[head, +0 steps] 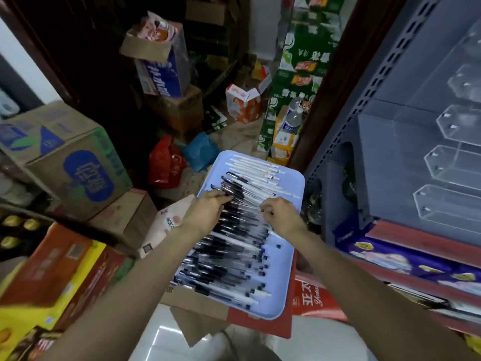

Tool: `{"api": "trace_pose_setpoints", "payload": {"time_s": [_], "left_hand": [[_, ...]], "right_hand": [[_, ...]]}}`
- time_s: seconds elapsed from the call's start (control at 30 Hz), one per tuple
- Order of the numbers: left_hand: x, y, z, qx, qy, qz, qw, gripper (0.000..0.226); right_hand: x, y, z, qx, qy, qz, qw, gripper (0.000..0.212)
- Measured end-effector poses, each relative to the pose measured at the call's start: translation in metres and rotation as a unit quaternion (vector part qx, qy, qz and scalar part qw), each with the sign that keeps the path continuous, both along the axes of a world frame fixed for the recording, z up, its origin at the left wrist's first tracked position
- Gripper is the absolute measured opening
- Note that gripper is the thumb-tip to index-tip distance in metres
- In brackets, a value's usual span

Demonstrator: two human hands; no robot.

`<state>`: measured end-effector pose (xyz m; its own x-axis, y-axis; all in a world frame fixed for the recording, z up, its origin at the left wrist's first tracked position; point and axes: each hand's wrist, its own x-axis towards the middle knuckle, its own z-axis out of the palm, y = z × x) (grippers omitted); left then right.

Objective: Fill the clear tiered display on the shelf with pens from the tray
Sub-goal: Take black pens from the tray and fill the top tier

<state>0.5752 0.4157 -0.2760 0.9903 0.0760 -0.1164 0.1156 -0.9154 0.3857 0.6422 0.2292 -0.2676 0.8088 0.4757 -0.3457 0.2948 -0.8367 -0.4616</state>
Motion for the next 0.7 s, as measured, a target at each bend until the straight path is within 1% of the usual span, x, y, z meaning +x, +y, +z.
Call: {"api": "trace_pose_setpoints", "payload": {"time_s": [0.07,0.23,0.43,0.5,0.57,0.63,0.67,0.7], "left_hand": [[0.005,0.006,-0.003,-0.014,-0.013,0.006,1.000,0.035],[0.010,0.014,-0.008,-0.038,0.016,0.030,0.999,0.028],[0.012,0.017,-0.005,-0.020,0.007,0.021,1.000,0.026],[0.012,0.019,0.001,-0.034,-0.005,0.017,0.999,0.026],[0.011,0.019,0.006,-0.067,-0.053,0.031,0.996,0.025],[0.012,0.017,0.013,-0.141,-0.115,0.085,0.980,0.028],[0.015,0.016,0.017,-0.183,-0.134,0.124,0.966,0.037],[0.018,0.015,0.024,-0.229,-0.131,0.173,0.949,0.054]], "right_hand": [[0.002,0.003,-0.001,-0.001,-0.004,-0.004,1.000,0.025],[0.000,0.004,-0.003,0.017,0.005,-0.024,1.000,0.020],[-0.005,0.002,0.011,0.067,0.014,-0.028,0.997,0.023],[-0.007,0.002,0.021,0.096,0.008,-0.027,0.995,0.025],[-0.010,0.000,0.030,0.128,-0.010,-0.035,0.991,0.025],[-0.011,-0.002,0.038,0.153,-0.028,-0.058,0.986,0.024],[-0.010,-0.003,0.043,0.166,-0.038,-0.075,0.983,0.024],[-0.008,-0.004,0.049,0.182,-0.047,-0.096,0.977,0.023]]}}
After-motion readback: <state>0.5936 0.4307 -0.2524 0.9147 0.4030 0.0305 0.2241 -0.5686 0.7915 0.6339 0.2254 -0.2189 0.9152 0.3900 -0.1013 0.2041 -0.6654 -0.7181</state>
